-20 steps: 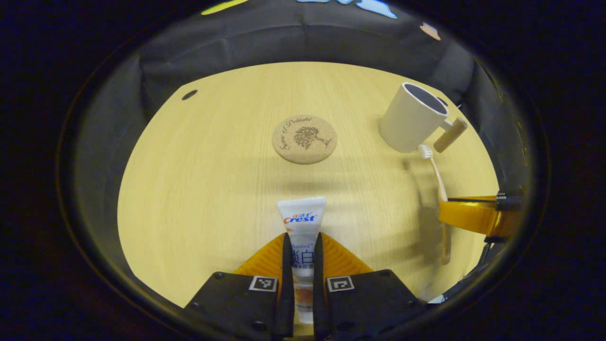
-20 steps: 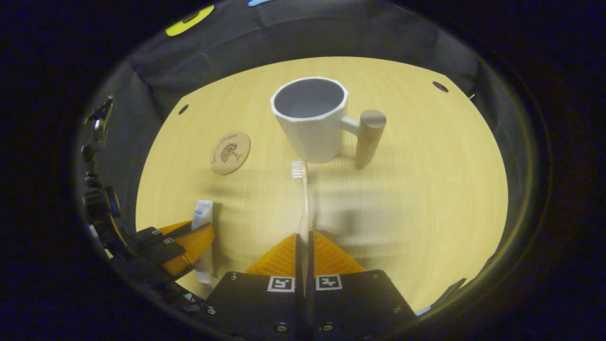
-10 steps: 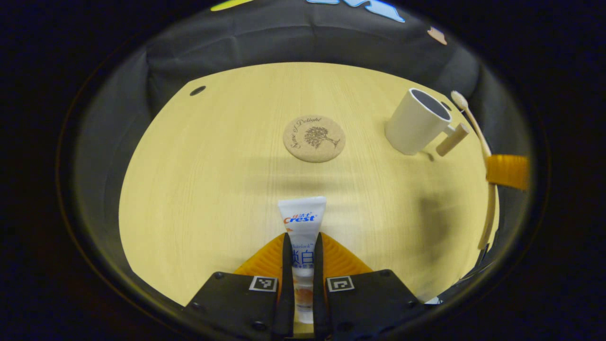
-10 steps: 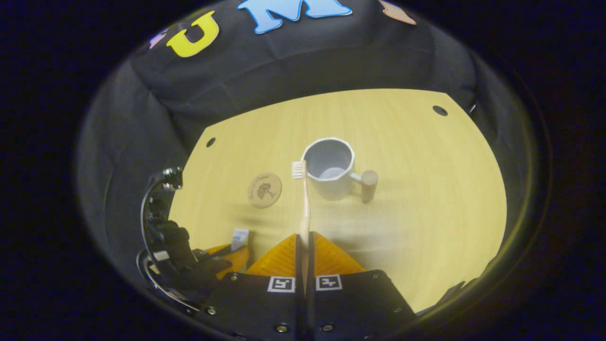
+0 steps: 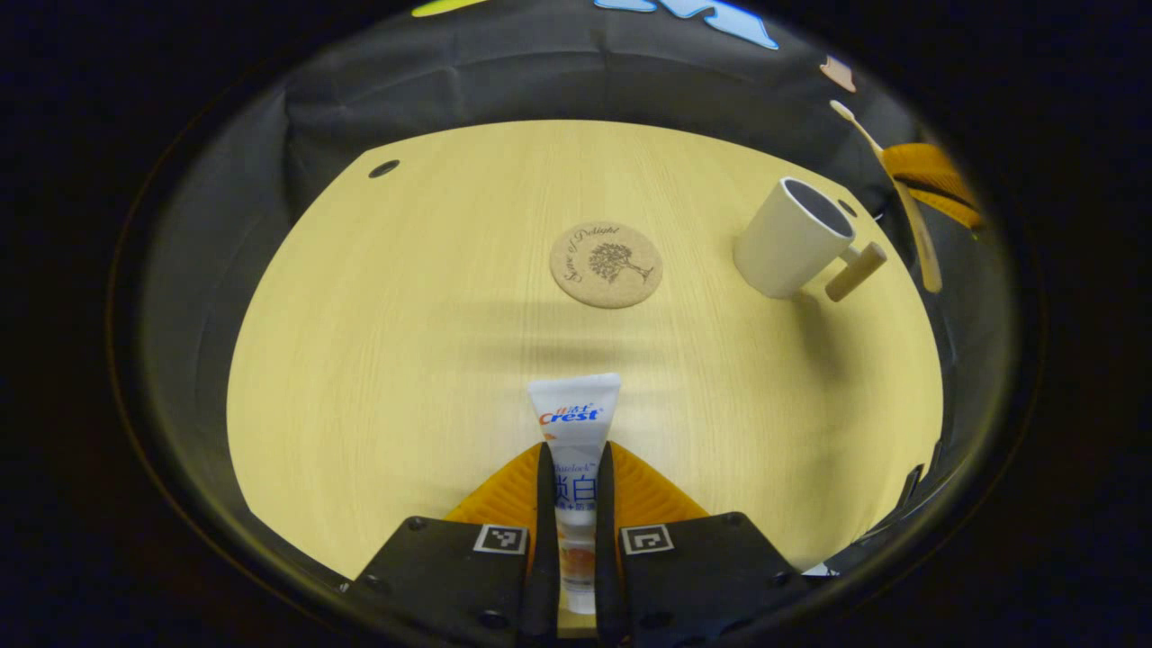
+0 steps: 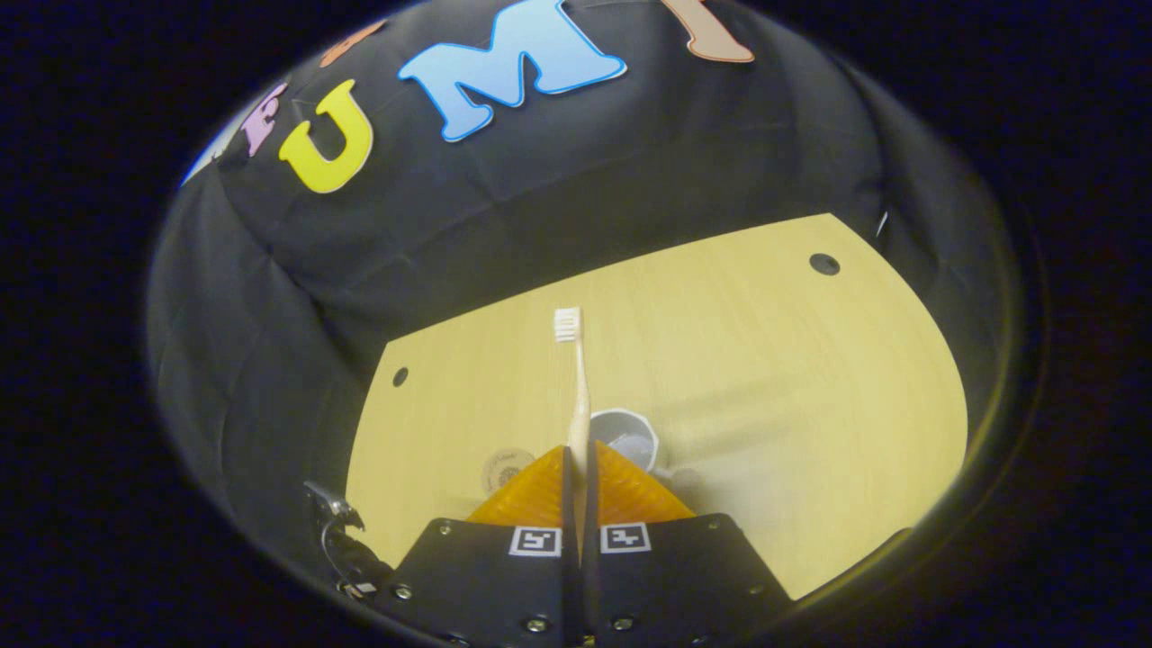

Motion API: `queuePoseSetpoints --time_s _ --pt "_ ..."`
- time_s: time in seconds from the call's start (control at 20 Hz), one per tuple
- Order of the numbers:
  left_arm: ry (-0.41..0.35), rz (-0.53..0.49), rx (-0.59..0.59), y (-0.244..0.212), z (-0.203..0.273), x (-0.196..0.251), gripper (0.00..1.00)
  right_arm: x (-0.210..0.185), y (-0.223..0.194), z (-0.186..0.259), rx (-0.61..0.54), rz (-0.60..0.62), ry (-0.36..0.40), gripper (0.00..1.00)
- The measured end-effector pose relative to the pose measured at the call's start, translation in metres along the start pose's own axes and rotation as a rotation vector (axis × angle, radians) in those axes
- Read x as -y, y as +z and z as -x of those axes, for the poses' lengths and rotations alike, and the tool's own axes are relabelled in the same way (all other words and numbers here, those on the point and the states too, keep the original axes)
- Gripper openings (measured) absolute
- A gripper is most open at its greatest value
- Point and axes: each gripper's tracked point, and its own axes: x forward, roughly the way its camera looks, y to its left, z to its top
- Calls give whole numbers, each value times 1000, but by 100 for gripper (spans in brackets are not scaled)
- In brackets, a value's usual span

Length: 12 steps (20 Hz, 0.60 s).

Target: Put the toothbrush and toothpaste on the desktop into the cup, then pick up the cup and place it on the coaster on the desktop.

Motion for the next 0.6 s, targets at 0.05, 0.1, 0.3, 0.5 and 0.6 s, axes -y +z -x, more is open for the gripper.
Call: queuePoseSetpoints --time_s 0.05,0.1,0.3,0.5,0.6 --pt "1 1 -2 0 1 -1 24 0 6 -6 12 -14 2 2" --pt "2 3 -4 -1 2 -3 24 1 12 -13 27 -25 1 2" --pt "1 11 -16 -2 5 -5 24 6 28 -44 75 -62 -6 2" --pt "7 7 -18 1 9 -8 24 14 32 -76 122 -31 -25 2" --pt "8 8 -19 4 13 -10 24 16 30 -85 148 9 -34 2"
